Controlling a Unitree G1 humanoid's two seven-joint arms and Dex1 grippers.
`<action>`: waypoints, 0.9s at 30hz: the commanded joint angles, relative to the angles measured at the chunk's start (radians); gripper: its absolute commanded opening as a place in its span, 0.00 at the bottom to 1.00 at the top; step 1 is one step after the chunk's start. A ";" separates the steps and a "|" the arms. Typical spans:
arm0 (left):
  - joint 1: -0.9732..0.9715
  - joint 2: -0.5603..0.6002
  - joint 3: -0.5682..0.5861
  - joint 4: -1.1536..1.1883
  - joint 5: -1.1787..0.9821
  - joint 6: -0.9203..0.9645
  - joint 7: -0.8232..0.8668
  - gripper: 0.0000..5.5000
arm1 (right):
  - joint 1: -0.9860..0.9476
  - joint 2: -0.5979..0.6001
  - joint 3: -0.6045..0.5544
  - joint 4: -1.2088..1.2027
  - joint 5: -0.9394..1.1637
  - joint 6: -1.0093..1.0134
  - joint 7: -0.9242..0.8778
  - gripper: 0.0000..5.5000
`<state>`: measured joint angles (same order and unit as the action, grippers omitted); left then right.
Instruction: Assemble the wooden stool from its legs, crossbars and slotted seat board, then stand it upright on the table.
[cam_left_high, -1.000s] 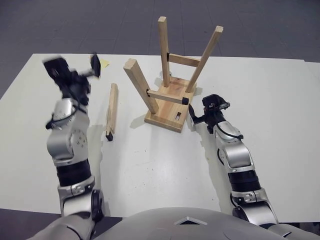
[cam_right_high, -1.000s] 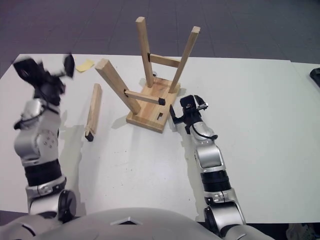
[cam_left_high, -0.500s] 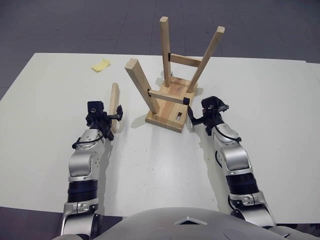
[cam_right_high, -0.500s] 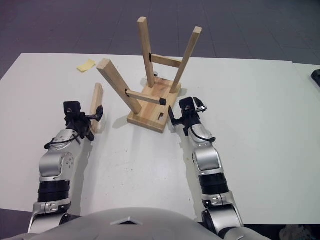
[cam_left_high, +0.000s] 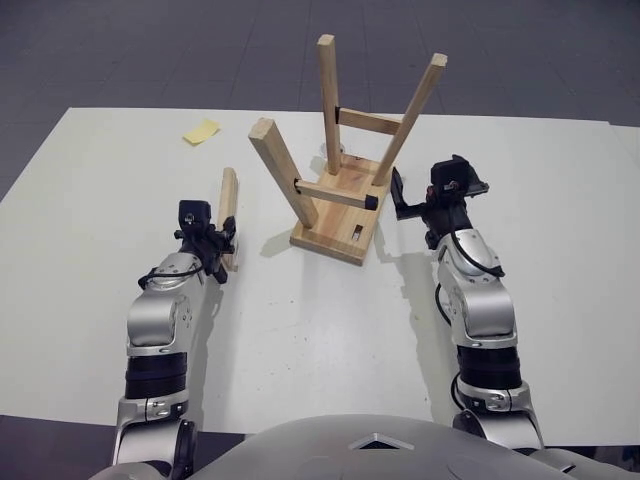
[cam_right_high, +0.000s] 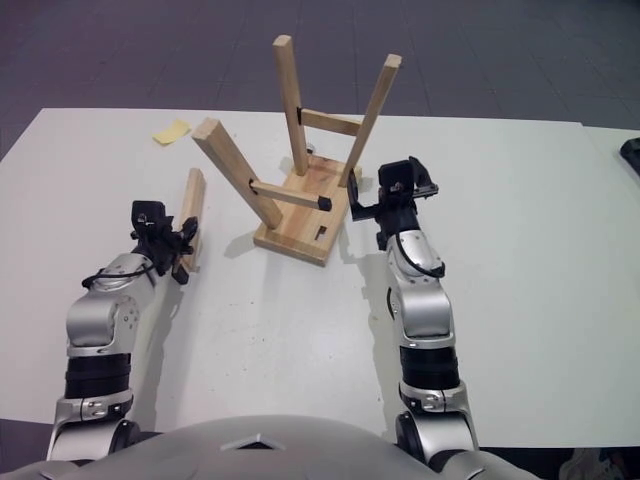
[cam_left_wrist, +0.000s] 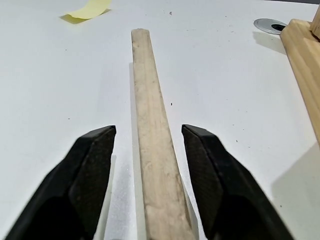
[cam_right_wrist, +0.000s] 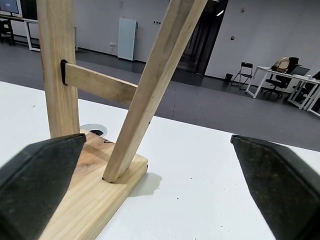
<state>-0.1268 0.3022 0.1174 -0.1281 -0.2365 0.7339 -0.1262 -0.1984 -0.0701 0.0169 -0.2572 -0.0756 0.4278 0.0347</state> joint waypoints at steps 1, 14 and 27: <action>0.045 0.082 -0.043 0.123 -0.009 0.195 -0.095 0.28 | -0.013 0.021 -0.021 -0.025 0.014 -0.019 -0.026 0.98; -0.039 0.181 0.004 0.210 -0.027 0.088 -0.223 0.18 | -0.005 0.057 -0.024 -0.050 0.021 -0.047 -0.071 0.98; -0.211 0.016 0.162 -0.016 -0.019 -0.407 -0.024 0.18 | -0.124 0.010 -0.128 -0.070 0.111 -0.008 -0.039 0.98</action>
<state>-0.2929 0.3248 0.2692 -0.1010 -0.2924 0.4230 -0.1781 -0.2686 -0.0581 -0.0784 -0.2940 -0.0132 0.3911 -0.0151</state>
